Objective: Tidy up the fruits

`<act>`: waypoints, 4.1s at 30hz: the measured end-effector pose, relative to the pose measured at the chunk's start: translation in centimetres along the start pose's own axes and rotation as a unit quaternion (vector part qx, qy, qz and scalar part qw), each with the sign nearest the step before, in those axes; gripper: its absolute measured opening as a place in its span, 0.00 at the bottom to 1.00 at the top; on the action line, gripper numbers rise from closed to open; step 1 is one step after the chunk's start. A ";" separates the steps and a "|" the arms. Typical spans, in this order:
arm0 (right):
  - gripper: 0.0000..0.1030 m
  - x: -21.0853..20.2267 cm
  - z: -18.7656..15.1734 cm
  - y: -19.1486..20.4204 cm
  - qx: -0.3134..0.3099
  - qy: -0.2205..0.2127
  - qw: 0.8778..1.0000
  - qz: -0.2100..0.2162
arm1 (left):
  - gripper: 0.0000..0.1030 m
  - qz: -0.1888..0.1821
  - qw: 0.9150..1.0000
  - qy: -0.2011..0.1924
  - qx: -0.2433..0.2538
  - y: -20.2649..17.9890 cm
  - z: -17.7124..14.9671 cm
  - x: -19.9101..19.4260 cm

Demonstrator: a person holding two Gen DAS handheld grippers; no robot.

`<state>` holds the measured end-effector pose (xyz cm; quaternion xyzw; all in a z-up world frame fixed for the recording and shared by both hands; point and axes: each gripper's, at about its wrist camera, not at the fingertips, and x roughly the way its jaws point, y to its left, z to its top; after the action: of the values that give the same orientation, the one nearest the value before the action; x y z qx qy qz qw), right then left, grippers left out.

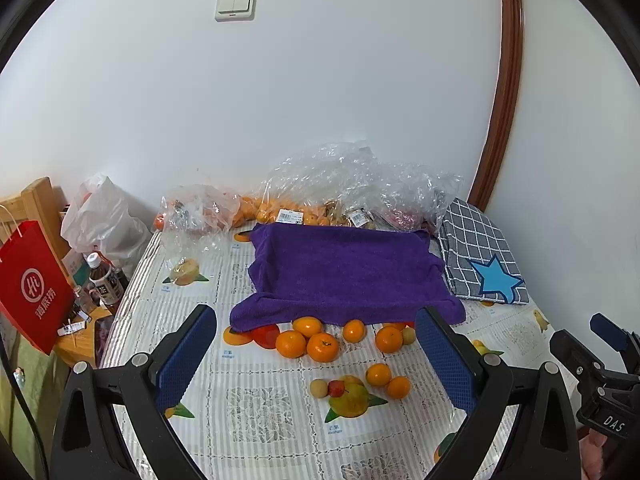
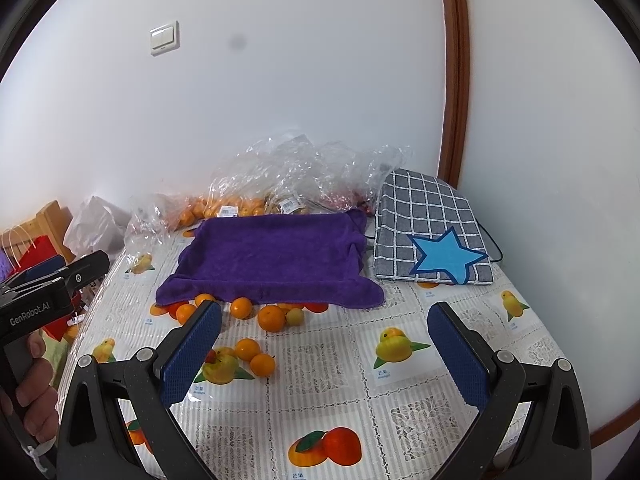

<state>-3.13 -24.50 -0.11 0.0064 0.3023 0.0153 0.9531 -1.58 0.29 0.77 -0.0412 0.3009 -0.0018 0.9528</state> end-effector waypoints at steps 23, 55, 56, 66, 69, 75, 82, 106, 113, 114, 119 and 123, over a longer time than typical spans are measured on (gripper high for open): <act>0.99 2.1 -1.2 0.1 -0.004 0.016 1.000 0.008 | 0.97 0.013 1.000 0.014 -0.006 1.0 0.2 2.4; 0.53 17.4 -10.5 5.5 -0.054 0.146 0.983 0.098 | 0.52 -0.027 0.993 0.102 -0.047 8.9 -5.5 14.0; 0.48 17.7 -10.5 5.6 -0.054 0.152 0.981 0.103 | 0.52 -0.031 0.993 0.103 -0.048 8.8 -5.5 14.2; 0.33 17.9 -11.3 5.7 -0.077 0.147 0.981 0.103 | 0.47 -0.054 0.988 0.137 -0.039 7.6 -6.8 17.4; 0.33 17.4 -11.2 4.7 -0.074 0.138 0.983 0.095 | 0.47 -0.062 0.987 0.146 -0.029 6.7 -7.1 18.2; 0.33 17.1 -10.7 3.0 -0.064 0.129 0.987 0.077 | 0.47 -0.065 0.985 0.161 -0.011 5.1 -7.4 19.7; 0.33 16.9 -10.4 1.6 -0.053 0.121 0.989 0.071 | 0.47 -0.063 0.986 0.150 -0.021 5.4 -7.0 20.3; 0.33 15.8 -7.1 0.4 -0.040 0.111 0.991 0.061 | 0.34 -0.072 0.982 0.167 -0.044 6.4 -6.3 19.0; 0.33 15.5 -3.8 -0.1 -0.041 0.092 0.993 0.053 | 0.34 -0.056 0.987 0.142 -0.044 6.5 -3.6 17.1; 0.33 15.5 -3.3 -0.2 -0.041 0.090 0.994 0.053 | 0.34 -0.056 0.988 0.136 -0.044 6.5 -2.9 16.9; 0.33 16.2 -0.4 -0.6 -0.045 0.073 0.995 0.052 | 0.34 -0.042 0.992 0.113 -0.047 6.5 0.4 16.8; 0.33 17.4 2.3 -0.6 -0.050 0.060 0.995 0.056 | 0.34 -0.034 0.992 0.104 -0.057 6.8 2.9 17.9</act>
<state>12.45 -24.58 -8.28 -0.0253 0.3567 0.0844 0.9301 14.57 6.75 -7.64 -0.1049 0.3968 -0.0217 0.9116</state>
